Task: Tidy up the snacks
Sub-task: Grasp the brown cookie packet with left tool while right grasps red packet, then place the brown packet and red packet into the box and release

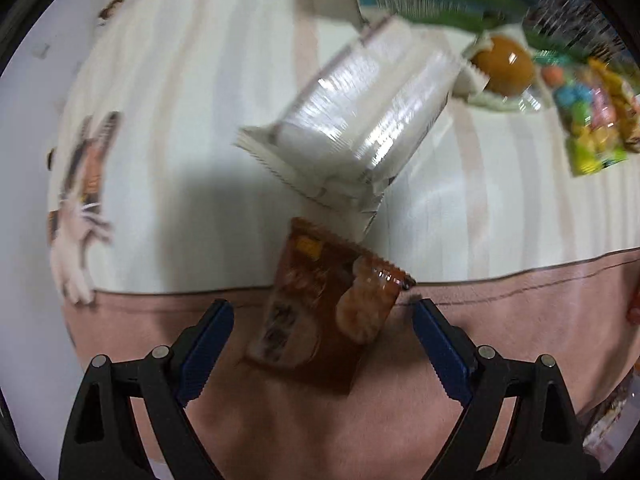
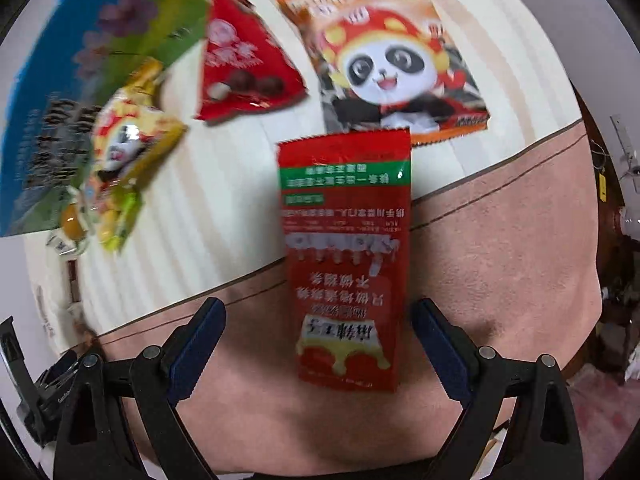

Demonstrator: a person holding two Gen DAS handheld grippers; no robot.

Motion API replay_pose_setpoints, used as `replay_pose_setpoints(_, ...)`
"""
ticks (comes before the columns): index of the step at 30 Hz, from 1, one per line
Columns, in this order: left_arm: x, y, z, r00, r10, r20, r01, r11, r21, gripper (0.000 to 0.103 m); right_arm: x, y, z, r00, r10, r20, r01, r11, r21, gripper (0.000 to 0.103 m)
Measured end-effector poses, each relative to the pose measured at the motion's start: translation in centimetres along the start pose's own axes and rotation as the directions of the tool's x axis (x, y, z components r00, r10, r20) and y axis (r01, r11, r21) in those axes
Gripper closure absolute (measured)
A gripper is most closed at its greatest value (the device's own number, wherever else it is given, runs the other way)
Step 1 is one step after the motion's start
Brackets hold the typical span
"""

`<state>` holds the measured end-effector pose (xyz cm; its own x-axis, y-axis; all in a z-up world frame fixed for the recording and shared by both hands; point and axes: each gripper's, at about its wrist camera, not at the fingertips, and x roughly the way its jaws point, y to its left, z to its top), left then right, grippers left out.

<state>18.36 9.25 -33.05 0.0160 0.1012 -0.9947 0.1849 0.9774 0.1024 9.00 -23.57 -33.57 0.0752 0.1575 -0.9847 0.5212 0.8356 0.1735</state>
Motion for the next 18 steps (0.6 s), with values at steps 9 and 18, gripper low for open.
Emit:
replay_pose_setpoints(9, 0.4, 0.8, -2.9, 0.973, -0.233, -0.005, 0.225, 0.944, -0.240, 0.046, 0.1, 3.2, -3.2, 1.000, -0.008, 0.017, 0.012, 0.980, -0.200, 0.051)
replay_pose_setpoints(18, 2.6, -1.8, -6.6, 0.945, -0.320, -0.069, 0.299, 0.930, -0.211, 0.029, 2.9, 8.1, -8.6, 0.993, 0.018, -0.120, -0.064, 0.918, -0.393, 0.032)
